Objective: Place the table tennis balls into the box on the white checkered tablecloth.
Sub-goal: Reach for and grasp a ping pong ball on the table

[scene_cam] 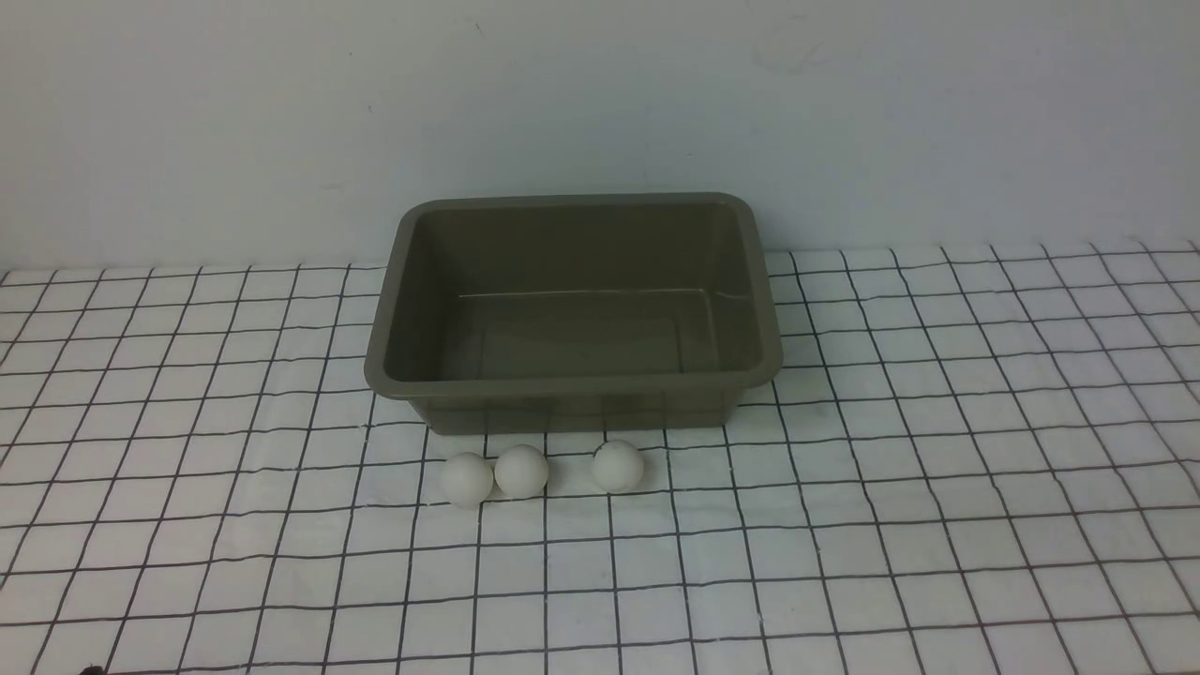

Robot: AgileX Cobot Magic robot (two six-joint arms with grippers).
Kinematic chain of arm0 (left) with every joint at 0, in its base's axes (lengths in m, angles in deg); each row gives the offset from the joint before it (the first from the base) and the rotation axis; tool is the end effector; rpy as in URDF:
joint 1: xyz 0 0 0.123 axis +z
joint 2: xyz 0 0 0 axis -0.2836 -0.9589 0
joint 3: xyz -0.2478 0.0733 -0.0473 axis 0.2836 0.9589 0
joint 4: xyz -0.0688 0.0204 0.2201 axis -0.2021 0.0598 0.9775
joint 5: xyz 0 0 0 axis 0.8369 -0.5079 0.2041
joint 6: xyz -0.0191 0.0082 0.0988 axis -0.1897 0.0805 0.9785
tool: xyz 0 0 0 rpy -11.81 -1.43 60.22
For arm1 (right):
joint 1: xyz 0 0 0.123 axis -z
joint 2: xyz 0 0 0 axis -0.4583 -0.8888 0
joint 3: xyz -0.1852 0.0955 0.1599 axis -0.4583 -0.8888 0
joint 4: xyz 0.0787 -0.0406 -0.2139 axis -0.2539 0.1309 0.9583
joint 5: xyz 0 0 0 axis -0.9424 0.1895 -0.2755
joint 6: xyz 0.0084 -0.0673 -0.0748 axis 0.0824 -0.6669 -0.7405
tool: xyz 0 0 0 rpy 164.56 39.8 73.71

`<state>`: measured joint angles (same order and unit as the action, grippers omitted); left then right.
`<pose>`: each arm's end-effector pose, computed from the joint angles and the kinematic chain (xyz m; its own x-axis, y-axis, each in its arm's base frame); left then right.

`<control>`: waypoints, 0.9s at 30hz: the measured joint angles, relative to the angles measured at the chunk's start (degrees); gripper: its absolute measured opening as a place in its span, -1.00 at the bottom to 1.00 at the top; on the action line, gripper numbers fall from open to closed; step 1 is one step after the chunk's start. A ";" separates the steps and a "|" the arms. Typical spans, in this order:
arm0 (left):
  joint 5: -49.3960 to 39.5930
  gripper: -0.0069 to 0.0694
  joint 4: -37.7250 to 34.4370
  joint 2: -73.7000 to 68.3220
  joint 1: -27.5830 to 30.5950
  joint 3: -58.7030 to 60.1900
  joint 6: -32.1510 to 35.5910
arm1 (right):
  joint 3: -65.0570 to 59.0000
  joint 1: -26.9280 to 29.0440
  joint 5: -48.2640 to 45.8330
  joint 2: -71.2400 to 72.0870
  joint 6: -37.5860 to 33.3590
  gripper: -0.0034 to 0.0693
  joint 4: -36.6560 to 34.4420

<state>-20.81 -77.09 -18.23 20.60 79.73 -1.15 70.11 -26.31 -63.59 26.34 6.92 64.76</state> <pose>0.0636 0.0036 0.1683 -0.3061 -0.0472 -0.9508 -0.0699 0.9972 -0.0270 0.0453 0.0076 0.2769 -0.0974 0.1612 -0.9821 -0.0504 0.9847 0.1666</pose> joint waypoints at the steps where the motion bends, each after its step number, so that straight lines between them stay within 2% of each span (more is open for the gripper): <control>1: 0.00 0.68 0.00 0.00 0.00 0.00 0.00 | 2.95 0.00 -5.26 -1.78 -2.35 0.42 -3.25; 5: 0.00 0.68 0.00 0.00 0.00 0.00 0.00 | 5.94 0.00 -10.56 -5.02 -8.13 0.42 -9.41; 6: 0.00 0.68 0.00 0.00 0.00 0.00 0.00 | 6.86 0.00 -10.88 -6.38 -10.57 0.42 -13.37; 16: 0.00 0.68 0.00 0.00 0.00 0.00 0.00 | 7.21 0.00 -8.82 -7.55 -11.81 0.42 -29.39; 27: 0.00 0.68 0.00 0.00 0.00 0.00 0.00 | 7.27 0.00 -13.25 -7.55 -11.86 0.42 -30.75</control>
<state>-20.81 -77.09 -18.23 20.60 79.73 -1.15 77.38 -26.31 -76.83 18.78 -4.94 34.01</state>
